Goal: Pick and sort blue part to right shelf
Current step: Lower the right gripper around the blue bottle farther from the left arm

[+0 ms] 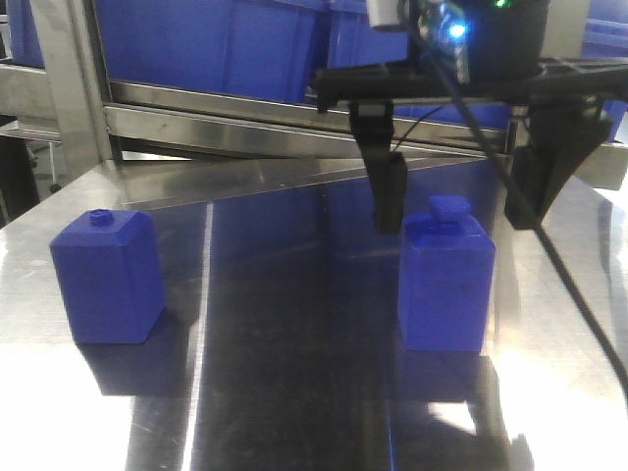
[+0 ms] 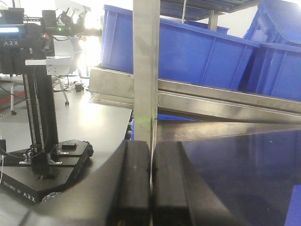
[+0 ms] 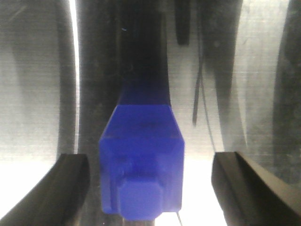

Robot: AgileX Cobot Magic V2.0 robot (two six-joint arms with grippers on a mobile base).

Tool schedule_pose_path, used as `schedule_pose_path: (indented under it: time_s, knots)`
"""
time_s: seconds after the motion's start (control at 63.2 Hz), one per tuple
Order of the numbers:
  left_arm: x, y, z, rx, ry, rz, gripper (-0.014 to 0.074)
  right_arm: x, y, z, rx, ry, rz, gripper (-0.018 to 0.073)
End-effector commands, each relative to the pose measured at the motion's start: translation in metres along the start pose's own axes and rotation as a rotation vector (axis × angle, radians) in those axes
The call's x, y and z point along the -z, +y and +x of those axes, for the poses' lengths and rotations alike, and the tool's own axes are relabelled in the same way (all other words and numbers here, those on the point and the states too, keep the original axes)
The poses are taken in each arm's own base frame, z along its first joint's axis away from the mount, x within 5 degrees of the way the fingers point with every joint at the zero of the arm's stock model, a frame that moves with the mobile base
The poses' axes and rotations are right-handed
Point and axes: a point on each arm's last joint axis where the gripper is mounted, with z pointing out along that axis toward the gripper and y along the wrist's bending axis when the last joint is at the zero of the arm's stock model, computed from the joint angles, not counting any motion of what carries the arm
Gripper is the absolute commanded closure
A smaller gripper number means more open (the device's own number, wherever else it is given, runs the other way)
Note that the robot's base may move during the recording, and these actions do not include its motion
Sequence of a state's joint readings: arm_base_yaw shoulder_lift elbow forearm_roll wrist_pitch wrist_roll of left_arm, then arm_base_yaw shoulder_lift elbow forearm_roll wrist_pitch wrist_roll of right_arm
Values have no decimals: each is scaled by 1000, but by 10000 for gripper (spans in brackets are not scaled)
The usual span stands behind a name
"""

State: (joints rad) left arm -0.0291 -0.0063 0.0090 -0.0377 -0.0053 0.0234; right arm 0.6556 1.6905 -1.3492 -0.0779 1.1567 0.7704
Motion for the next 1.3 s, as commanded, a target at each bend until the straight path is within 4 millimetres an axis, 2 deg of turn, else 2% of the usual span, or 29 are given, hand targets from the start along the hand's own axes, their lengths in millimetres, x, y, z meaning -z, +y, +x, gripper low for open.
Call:
schedule_pose_path:
  time_s: [0.0,0.237,0.38,0.775,1.044,1.171,1.281]
  knots:
    - [2,0,-3,17,-89,-4,472,17,1,-2,-19,-59,-52,-47]
    - [2,0,-3,17,-89,-4,472,-6,-2,5,-19,-48,-58,-46]
    - [2,0,-3,17,-89,-4,472,-9,-2,5,-17,-48,-59,-46]
    - [2,0,-3,17,-89,-4,472,-11,0,4,0,-52,-64,-43]
    - [2,0,-3,17,-89,-4,472,-11,0,4,11,-53,-64,102]
    - [2,0,-3,17,-89,-4,472,-10,-1,5,11,-52,-63,111]
    - [2,0,-3,17,-89,-4,472,0,-3,6,12,-72,-81,112]
